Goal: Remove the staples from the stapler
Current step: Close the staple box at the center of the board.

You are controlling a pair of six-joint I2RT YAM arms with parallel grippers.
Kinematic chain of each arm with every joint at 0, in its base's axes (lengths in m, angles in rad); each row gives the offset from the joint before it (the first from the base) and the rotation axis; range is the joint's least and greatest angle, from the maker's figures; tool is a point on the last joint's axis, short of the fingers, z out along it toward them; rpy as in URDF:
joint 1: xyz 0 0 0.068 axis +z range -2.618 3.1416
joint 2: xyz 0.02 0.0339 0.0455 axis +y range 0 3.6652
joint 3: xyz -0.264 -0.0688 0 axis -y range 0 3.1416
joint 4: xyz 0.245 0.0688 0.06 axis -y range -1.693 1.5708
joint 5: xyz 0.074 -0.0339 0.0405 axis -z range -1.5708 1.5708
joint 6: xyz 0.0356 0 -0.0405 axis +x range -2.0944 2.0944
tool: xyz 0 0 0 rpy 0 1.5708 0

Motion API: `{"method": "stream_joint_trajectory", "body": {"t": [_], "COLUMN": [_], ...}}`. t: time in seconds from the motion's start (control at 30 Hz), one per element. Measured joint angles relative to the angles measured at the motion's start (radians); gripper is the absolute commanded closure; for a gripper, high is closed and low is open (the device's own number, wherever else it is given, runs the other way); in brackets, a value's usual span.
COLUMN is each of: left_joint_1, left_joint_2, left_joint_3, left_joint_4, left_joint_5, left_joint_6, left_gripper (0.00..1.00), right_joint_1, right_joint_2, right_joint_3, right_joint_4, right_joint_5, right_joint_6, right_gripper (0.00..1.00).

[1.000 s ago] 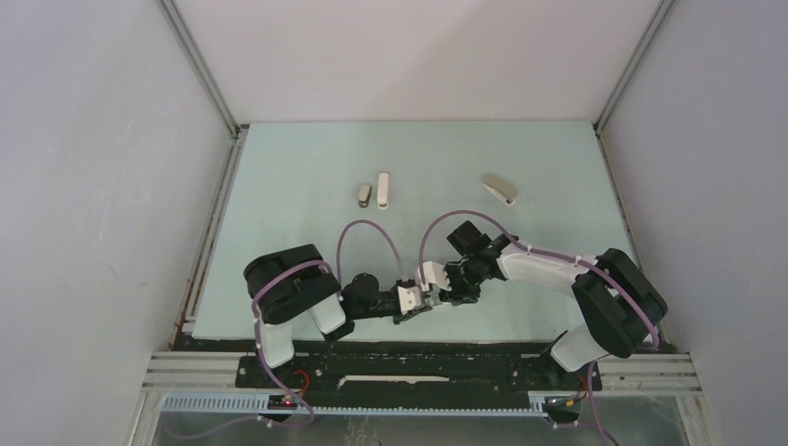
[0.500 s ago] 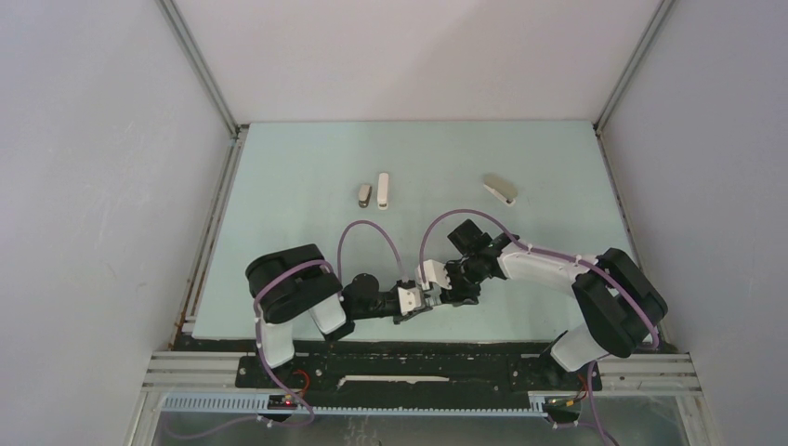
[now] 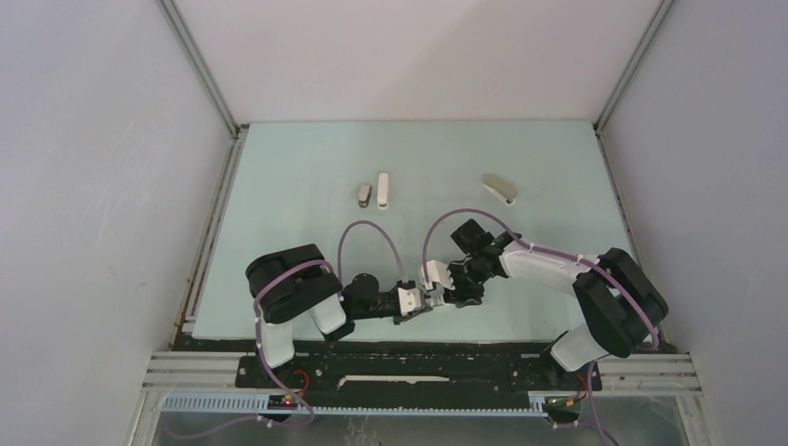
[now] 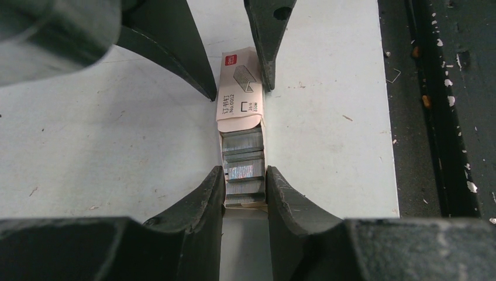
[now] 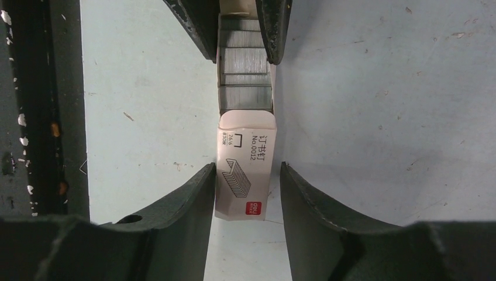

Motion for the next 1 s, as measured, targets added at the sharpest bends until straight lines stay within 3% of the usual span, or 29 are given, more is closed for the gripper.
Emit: {"method": "stream_joint_trajectory", "body": {"t": [1.0], "left_joint_1": [0.0], "left_joint_2": [0.038], "left_joint_3": [0.033], "left_joint_4": [0.021], "left_joint_5": [0.013], "left_joint_6": [-0.017], "left_gripper": [0.76], "right_joint_1": [0.019], "right_joint_2": [0.002], "right_joint_3": [0.004], "right_joint_4": [-0.022], "right_joint_5": [-0.01], "right_joint_6": [-0.041], "right_gripper": [0.54]}}
